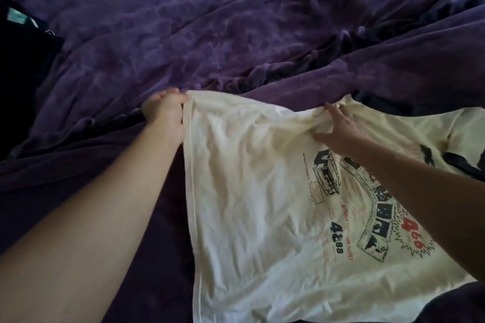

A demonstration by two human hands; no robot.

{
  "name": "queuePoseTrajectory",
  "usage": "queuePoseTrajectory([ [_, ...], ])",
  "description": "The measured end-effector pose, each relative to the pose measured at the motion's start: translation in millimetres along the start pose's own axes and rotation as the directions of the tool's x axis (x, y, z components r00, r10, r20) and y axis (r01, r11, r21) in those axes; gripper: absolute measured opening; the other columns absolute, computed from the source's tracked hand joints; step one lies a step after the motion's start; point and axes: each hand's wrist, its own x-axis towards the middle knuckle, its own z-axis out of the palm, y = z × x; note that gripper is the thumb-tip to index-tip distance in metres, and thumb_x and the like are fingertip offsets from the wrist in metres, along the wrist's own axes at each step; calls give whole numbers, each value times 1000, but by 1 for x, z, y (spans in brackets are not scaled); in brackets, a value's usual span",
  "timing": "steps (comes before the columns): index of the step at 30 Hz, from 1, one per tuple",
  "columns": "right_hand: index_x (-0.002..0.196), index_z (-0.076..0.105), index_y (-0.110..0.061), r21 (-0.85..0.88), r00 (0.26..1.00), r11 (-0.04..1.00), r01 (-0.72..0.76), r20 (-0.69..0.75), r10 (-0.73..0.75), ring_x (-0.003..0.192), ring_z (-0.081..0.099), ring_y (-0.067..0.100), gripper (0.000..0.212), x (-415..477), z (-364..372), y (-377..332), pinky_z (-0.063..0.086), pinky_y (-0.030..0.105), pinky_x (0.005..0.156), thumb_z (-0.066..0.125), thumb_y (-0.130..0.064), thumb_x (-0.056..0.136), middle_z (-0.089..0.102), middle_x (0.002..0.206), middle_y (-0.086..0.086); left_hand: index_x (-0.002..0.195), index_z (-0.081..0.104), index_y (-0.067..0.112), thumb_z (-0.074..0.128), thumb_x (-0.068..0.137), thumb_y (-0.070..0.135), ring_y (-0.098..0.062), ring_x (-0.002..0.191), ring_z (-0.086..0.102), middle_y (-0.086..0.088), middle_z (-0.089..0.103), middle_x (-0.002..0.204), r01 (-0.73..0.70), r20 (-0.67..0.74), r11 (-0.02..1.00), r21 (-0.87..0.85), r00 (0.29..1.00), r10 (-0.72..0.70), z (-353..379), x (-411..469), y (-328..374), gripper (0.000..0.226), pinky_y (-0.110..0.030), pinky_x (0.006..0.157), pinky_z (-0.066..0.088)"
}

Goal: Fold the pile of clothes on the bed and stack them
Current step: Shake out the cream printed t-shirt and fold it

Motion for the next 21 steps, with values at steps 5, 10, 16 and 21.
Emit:
queuePoseTrajectory([
  [5,151,20,-25,51,998,997,60,19,-61,145,17,30,86,-15,5,7,27,42,113,72,-23,82,10,159,10,103,62,11,62,76,0,-11,84,59,-4,65,100,-356,60,732,581,915,398,-21,-15,-31,29,-19,73,47],
  [10,119,58,-11,-169,920,956,238,-276,-278,95,57,24,34,-101,16,40,53,37,63,64,-14,85,58,116,12,74,60,14,67,75,7,-22,65,58,-2,63,72,-655,561,316,686,753,344,-78,-120,-105,10,-31,58,46],
  [16,76,63,-15,-135,902,898,418,-52,-428,62,59,15,15,-246,51,99,51,31,46,77,-19,74,62,75,-4,55,52,21,86,57,21,-12,52,51,9,50,56,-859,858,11,512,510,-60,-165,-232,-184,34,-22,44,39],
  [21,95,73,-21,-404,915,821,402,183,-358,97,68,25,56,-300,77,141,57,39,71,87,-35,42,70,109,3,96,66,24,82,55,40,-18,90,61,4,59,96,-822,797,-225,524,566,-209,-195,-263,-226,48,-31,78,53],
])
